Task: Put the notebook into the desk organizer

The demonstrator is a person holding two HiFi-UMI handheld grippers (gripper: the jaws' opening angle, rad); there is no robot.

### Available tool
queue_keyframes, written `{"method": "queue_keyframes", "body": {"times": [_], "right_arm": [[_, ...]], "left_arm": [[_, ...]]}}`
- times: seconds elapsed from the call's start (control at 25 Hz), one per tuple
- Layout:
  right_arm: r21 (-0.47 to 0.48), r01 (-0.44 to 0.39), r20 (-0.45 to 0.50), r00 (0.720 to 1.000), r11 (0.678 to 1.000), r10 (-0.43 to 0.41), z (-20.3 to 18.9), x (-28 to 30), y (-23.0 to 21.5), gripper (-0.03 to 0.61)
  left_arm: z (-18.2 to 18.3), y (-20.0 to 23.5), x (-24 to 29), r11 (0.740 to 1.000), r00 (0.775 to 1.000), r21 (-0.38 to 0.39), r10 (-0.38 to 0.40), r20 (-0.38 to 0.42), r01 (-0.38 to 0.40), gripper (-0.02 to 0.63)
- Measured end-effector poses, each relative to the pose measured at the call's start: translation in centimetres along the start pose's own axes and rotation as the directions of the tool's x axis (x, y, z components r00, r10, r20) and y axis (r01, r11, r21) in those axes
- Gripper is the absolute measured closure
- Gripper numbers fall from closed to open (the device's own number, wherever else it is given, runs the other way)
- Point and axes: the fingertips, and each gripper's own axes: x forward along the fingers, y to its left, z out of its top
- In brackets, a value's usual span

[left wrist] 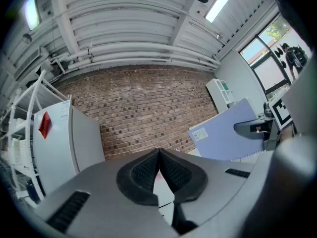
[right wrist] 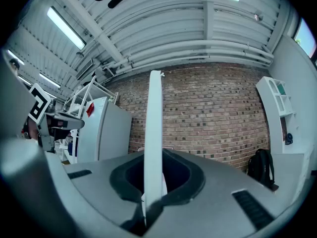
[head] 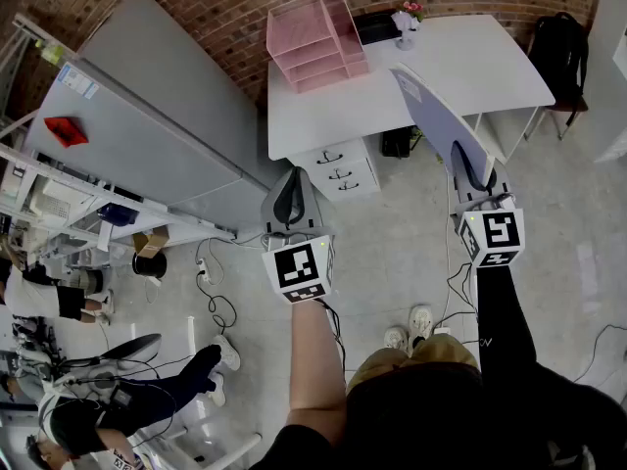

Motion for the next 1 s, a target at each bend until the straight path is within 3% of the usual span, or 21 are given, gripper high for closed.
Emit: {"method": "queue_keyframes", "body": {"times": [0.4,0.56,1.0], "right_arm": [[-0.020,0.021,0.009,1.000,1.000,-0.021,3.1,-3.4,4.2,0.532],[0.017,0.048,0.011,0.999,0.999,-0.048,3.5,-4.9,5.7,0.532],[0.009,0.074,0.035,0.997,0.997,-0.074,5.0,-7.1,8.2,0.532]], "left_arm": [[1.2,1.7,-5.1,0.999,0.999,-0.027,-0.029,0.038,0.030,0.598],[1.1,3.0,-7.2,0.999,0.998,-0.033,-0.038,0.050,0.040,0.598],[0.9,5.6,-9.4,0.997,0.996,-0.049,-0.057,0.070,0.060,0.598]]}}
